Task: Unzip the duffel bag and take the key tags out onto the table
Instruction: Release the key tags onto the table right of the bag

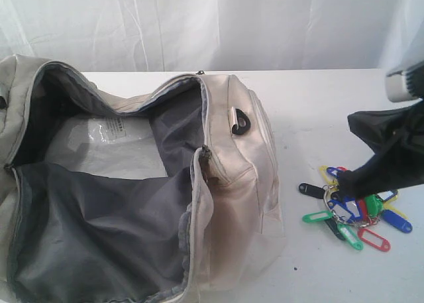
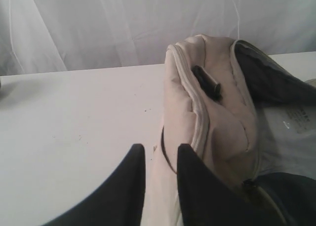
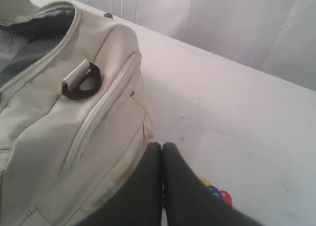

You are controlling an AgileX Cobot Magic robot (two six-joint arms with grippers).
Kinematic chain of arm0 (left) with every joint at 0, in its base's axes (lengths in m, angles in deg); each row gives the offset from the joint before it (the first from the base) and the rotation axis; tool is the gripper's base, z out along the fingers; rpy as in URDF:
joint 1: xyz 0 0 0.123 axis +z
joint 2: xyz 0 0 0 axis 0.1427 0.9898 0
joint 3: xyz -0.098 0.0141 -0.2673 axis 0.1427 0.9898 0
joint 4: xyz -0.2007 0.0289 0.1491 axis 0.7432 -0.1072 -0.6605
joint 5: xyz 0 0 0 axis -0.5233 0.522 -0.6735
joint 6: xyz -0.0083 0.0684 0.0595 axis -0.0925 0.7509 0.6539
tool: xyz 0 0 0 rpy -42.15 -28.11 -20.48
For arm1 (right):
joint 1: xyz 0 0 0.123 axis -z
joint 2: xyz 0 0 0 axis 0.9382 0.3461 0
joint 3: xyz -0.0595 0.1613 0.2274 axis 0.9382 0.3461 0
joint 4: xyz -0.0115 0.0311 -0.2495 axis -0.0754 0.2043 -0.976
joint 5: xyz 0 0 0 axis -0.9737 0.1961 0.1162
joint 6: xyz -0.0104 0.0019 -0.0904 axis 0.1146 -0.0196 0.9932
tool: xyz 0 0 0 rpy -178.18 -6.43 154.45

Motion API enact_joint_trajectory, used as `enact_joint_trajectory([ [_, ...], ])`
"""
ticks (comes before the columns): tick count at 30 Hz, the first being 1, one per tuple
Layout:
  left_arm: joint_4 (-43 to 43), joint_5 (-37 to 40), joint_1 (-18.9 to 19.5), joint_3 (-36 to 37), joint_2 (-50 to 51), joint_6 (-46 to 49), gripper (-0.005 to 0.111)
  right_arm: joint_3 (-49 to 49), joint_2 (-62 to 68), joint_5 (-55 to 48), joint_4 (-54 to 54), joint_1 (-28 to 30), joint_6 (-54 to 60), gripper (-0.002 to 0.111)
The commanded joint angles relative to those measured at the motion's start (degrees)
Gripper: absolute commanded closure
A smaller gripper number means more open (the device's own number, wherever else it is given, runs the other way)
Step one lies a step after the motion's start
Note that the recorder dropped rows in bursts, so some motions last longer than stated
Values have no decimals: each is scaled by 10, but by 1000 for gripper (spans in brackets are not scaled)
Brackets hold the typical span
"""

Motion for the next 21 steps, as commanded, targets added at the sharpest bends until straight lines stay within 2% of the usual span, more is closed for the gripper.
enact_joint_trajectory([
  [1,-6,-39,1,2,-4,0,78,50,-68,32,-2,4,-23,108],
  [13,-6,-46,1,2,-4,0,78,166,-191,135,0,4,-123,108],
  [21,-6,-48,1,2,-4,0,78,202,-227,131,9,4,-138,108],
])
